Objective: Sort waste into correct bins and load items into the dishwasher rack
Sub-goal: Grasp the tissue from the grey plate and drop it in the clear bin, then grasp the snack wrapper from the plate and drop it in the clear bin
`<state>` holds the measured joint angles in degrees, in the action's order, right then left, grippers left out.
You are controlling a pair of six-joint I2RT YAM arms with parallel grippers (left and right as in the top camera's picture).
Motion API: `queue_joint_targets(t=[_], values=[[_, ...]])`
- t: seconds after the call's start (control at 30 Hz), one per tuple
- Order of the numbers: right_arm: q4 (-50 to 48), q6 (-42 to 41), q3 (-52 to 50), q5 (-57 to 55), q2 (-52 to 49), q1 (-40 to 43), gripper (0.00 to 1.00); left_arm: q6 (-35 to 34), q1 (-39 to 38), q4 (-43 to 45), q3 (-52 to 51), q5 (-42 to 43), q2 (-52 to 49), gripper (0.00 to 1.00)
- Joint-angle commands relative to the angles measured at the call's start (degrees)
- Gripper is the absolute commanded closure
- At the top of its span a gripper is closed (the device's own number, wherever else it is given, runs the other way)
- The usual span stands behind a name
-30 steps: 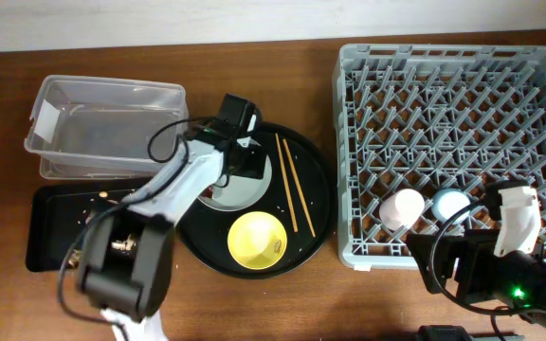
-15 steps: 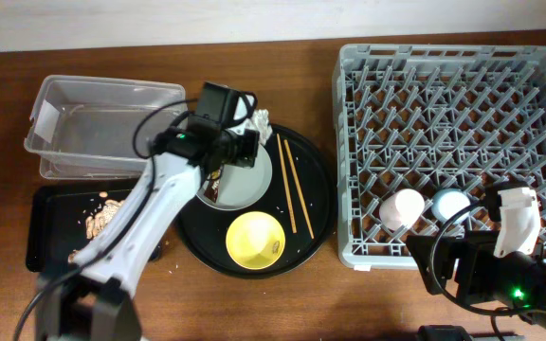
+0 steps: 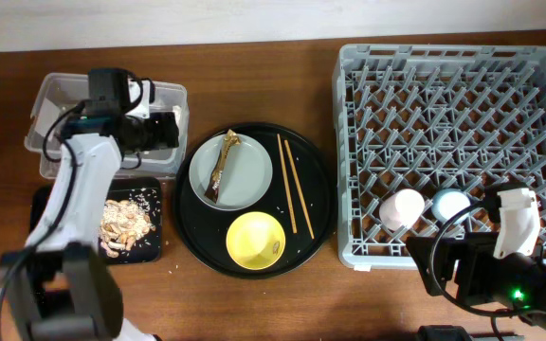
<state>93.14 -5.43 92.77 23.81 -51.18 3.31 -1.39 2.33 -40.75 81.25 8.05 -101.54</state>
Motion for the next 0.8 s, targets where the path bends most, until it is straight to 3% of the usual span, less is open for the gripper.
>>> queue_joint_targets(t=[0.0,0.07,0.13,0.2,0.27,0.3,0.37,0.43,0.5,0.53,0.6,0.77], values=[[-0.11,0.04,0.22,-0.31,0.2,-0.28,0.01,1.42,-4.24,-10.84,2.58,6.71,10.73,0.23],[-0.11,0.04,0.22,-0.31,0.2,-0.28,0.01,1.42,-10.64,-18.71,1.2,5.86,11.06,0.3],[-0.04,0.04,0.22,-0.28,0.2,-0.31,0.01,1.4,-14.95,-16.96,-2.54,4.11,10.45,0.35],[0.31,0.04,0.22,-0.31,0.2,-0.28,0.01,1.36,-20.9,-9.29,-9.6,-1.16,8.98,0.42],[0.31,0.04,0.22,-0.28,0.2,-0.28,0.01,-1.84,-24.35,-0.24,-15.13,-14.29,7.39,0.43],[0.37,0.04,0.22,-0.31,0.2,-0.28,0.01,-1.81,-24.3,3.02,-16.5,-16.22,5.97,0.43],[0.52,0.02,0.22,-0.28,0.2,-0.28,0.01,-1.84,-22.25,10.4,-18.05,-17.57,-1.09,0.56],[0.55,0.04,0.22,-0.31,0.2,-0.28,0.01,-1.81,-21.03,11.85,-18.05,-16.55,-4.02,0.61],[0.5,0.04,0.22,-0.31,0.2,-0.28,0.01,-1.79,-20.98,11.96,-18.05,-14.69,-5.2,0.76],[0.5,0.04,0.22,-0.31,0.2,-0.28,0.01,-1.84,-21.0,11.65,-18.05,-12.96,-5.27,1.0],[0.55,0.04,0.22,-0.28,0.2,-0.28,0.01,-2.25,-21.0,9.35,-16.55,-10.38,-3.69,1.0],[0.5,0.04,0.22,-0.31,0.2,-0.28,0.01,-3.32,-18.47,-4.24,-1.31,-10.62,9.42,1.0]])
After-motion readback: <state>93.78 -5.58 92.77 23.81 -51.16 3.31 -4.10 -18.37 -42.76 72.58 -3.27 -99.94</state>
